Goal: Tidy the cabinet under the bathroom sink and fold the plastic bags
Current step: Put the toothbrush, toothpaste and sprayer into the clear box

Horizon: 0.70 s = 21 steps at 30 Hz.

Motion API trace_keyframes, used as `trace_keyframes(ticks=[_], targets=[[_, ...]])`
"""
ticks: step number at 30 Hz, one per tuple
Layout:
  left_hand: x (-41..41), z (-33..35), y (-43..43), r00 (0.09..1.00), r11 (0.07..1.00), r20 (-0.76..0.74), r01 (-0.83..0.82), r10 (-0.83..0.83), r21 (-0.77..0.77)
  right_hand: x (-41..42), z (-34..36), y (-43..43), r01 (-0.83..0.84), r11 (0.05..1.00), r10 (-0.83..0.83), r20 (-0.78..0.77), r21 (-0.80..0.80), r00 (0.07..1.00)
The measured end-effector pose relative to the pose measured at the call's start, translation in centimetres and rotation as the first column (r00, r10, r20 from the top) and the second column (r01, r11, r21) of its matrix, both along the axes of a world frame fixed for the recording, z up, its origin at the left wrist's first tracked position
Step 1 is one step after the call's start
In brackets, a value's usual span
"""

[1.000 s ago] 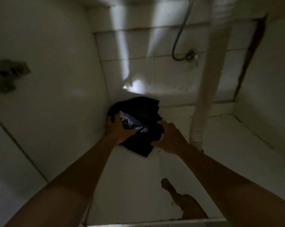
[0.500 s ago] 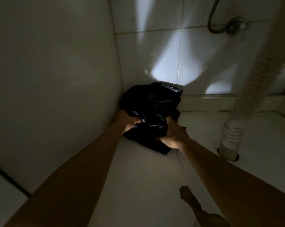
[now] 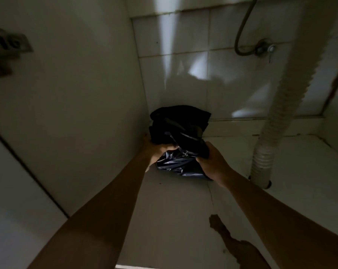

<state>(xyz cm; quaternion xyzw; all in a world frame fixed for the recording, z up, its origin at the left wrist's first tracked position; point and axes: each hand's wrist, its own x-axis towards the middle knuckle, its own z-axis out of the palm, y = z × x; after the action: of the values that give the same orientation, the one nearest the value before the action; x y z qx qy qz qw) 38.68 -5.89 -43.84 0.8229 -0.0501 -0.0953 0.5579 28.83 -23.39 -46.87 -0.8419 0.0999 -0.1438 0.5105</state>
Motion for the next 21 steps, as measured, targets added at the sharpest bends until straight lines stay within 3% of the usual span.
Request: trace_keyframes(ticks=[6,8,12,15,19,21], targets=[[-5.7,5.8,0.6,0.991,0.993,0.062,0.116,-0.115,-0.011,-4.7,3.5,0.1,-0.039,0.963,0.026,0.055,0.267,0.998],[-8.1,7.6,0.7,0.988,0.989,0.069,0.135,-0.139,0.060,-6.7,5.5,0.2,-0.119,0.959,0.110,0.051,0.258,0.993],[-12.5,11.4,1.3,0.974,0.958,0.052,0.205,-0.219,0.198,-10.9,10.2,-0.1,-0.154,0.967,0.181,-0.124,0.204,0.976],[-16.3,14.6,2.0,0.981,0.959,0.031,0.183,-0.194,0.215,-13.7,13.4,0.0,-0.173,0.966,0.217,-0.240,0.194,0.946],[-19.9,16.9,3.3,0.990,0.947,0.043,0.116,-0.135,0.298,-15.5,16.0,1.0,-0.225,0.939,0.299,-0.301,0.259,0.906],[-21.2,17.4,4.4,0.992,0.952,-0.018,0.127,-0.128,0.280,-15.6,16.4,1.4,-0.254,0.922,0.349,-0.344,0.293,0.871]])
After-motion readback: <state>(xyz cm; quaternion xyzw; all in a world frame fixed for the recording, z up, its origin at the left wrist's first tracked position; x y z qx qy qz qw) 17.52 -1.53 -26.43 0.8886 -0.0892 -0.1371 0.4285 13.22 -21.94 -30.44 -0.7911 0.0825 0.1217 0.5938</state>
